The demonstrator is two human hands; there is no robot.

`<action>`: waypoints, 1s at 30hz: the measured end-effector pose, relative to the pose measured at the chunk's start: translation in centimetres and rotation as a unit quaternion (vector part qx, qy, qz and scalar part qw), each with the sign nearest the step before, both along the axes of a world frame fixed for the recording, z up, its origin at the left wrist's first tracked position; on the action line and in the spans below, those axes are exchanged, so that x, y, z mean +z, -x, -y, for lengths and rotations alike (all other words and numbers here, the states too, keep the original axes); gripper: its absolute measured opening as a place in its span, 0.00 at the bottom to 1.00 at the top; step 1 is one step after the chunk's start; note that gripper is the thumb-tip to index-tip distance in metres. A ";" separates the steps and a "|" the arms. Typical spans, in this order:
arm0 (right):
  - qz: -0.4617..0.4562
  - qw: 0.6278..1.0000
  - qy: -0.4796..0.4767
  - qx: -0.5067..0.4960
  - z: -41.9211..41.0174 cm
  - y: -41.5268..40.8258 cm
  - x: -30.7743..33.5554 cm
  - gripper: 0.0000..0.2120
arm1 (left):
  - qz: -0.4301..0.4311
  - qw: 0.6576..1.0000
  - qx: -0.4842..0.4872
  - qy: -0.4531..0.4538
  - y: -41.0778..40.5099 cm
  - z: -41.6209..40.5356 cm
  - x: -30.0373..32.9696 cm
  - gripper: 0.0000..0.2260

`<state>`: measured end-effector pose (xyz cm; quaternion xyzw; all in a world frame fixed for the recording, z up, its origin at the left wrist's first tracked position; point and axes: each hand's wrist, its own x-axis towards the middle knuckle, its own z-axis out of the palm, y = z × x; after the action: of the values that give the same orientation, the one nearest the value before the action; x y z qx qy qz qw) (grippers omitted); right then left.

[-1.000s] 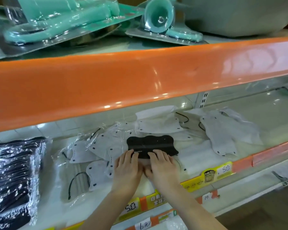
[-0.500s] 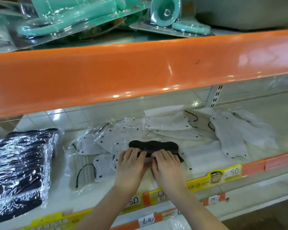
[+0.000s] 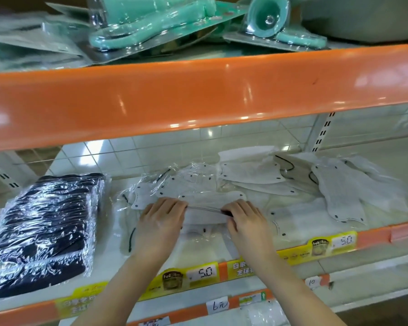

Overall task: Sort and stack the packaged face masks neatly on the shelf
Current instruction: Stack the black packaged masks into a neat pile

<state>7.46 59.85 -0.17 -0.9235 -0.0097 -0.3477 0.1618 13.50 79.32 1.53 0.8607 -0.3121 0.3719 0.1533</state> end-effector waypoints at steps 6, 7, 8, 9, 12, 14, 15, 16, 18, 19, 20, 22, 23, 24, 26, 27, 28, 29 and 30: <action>-0.032 0.994 -0.007 0.102 -4.7 -1.3 1.5 0.09 | -0.020 0.999 0.039 0.002 0.4 -5.7 0.5 0.05; -0.037 0.992 -0.006 0.122 -5.7 -1.6 1.5 0.09 | -0.016 0.999 0.052 -0.001 0.6 -6.7 0.7 0.03; -0.039 0.989 -0.007 0.139 -6.7 -1.8 1.6 0.09 | -0.011 0.998 0.065 -0.004 0.7 -7.9 1.0 0.02; -0.040 0.987 -0.008 0.154 -7.7 -2.0 1.6 0.10 | -0.007 0.997 0.078 -0.005 0.9 -9.1 1.3 0.03; -0.026 0.982 -0.007 0.188 -11.1 -2.3 1.9 0.12 | 0.005 0.993 0.122 -0.007 1.3 -12.9 1.9 0.08; -0.008 0.978 0.002 0.209 -13.5 -2.6 2.1 0.12 | 0.009 0.990 0.139 -0.006 1.7 -15.6 2.0 0.09; -0.003 0.976 0.007 0.218 -14.6 -2.7 2.0 0.12 | 0.009 0.989 0.147 -0.002 1.8 -16.9 2.0 0.09; -0.003 0.974 0.009 0.227 -15.7 -2.9 1.9 0.13 | 0.009 0.987 0.159 0.003 2.0 -18.2 1.9 0.10; -0.008 0.969 0.005 0.248 -18.0 -3.1 1.7 0.17 | 0.019 0.983 0.181 0.012 2.4 -20.5 1.6 0.10; -0.010 0.966 0.002 0.257 -19.1 -3.1 1.7 0.17 | 0.026 0.982 0.189 0.017 2.6 -21.6 1.3 0.09; -0.013 0.964 0.001 0.265 -20.1 -3.0 1.6 0.18 | 0.032 0.980 0.193 0.021 2.8 -22.7 1.0 0.09; -0.023 0.961 0.007 0.277 -22.0 -2.9 1.4 0.18 | 0.035 0.979 0.200 0.023 3.2 -24.7 0.4 0.09; -0.030 0.958 0.013 0.285 -22.8 -2.9 1.3 0.18 | 0.035 0.978 0.203 0.023 3.5 -25.6 -0.1 0.09; -0.035 0.955 0.021 0.293 -23.5 -2.8 1.0 0.18 | 0.036 0.978 0.206 0.023 3.7 -26.4 -0.5 0.10; -0.040 0.951 0.032 0.305 -24.6 -2.9 0.2 0.17 | 0.040 0.975 0.218 0.020 4.1 -27.6 -1.5 0.10; -0.043 0.950 0.028 0.307 -25.0 -2.9 -0.3 0.18 | 0.036 0.974 0.223 0.016 4.3 -28.1 -2.0 0.09; -0.047 0.949 0.021 0.310 -25.5 -3.0 -0.8 0.20 | 0.026 0.974 0.226 0.013 4.5 -28.6 -2.6 0.09; -0.049 0.949 0.019 0.310 -25.8 -3.0 -1.2 0.21 | 0.009 0.974 0.224 0.010 4.7 -29.1 -3.1 0.09; -0.050 0.949 0.021 0.310 -26.2 -3.0 -1.6 0.20 | -0.012 0.976 0.218 0.008 4.8 -29.6 -3.6 0.09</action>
<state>10.43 86.03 -1.75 -0.8944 -0.2946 -0.2337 0.2421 8.68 108.88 -2.11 0.9109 -0.1125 0.3890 0.0796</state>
